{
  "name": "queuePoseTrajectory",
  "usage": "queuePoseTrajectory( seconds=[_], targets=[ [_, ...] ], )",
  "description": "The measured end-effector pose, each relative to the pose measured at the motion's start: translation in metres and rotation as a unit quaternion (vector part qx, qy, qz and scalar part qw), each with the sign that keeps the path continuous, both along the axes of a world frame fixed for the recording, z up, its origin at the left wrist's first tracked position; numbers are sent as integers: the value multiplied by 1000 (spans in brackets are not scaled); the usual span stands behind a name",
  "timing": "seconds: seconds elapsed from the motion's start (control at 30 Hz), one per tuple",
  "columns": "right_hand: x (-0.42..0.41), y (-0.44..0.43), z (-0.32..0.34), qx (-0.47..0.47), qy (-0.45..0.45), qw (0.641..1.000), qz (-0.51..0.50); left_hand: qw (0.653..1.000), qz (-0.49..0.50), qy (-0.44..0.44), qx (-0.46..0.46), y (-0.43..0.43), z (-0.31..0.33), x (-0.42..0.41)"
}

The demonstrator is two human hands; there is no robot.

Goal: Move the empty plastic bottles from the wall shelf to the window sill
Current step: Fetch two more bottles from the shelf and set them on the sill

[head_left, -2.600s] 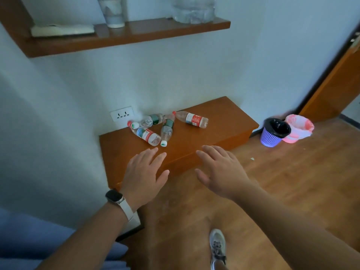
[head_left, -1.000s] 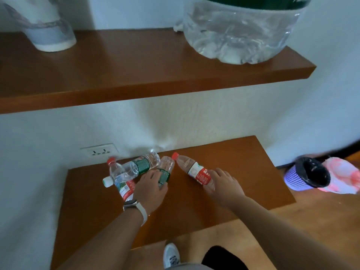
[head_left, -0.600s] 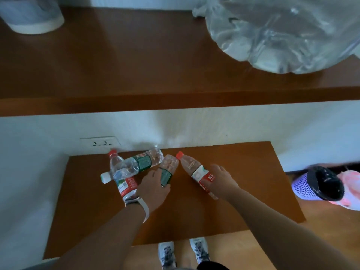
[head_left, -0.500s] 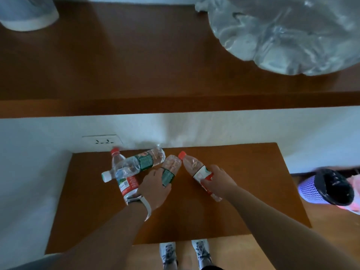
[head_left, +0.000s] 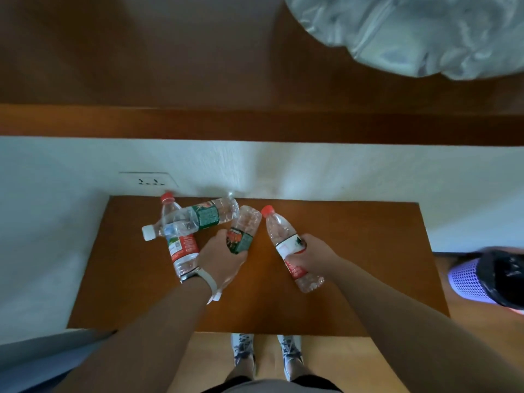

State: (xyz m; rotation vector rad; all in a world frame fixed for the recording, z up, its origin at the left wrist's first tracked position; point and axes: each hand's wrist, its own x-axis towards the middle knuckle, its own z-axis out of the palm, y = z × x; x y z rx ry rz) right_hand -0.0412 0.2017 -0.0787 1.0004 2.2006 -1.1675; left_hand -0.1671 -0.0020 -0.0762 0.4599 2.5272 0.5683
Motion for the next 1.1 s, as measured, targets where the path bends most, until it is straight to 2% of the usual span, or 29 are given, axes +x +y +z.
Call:
queuePoseTrajectory(
  seconds=[0.2,0.47,0.7,0.83,1.1],
  targets=[
    [12,3,19,-63,85,994,0,995,60,-12,81,-8,29,15],
    [10,4,49,-152,195,969,7,970,167,-16,176,-23,72,40],
    [-6,-19,67,-219,210,949,85,921,312,-18,235,-51,111,71],
    [-19,-49,81,-245,223,935,123,904,367,21,219,-83,125,94],
    [-35,-125,112,-285,240,899,232,842,463,53,272,-155,145,132]
  ],
)
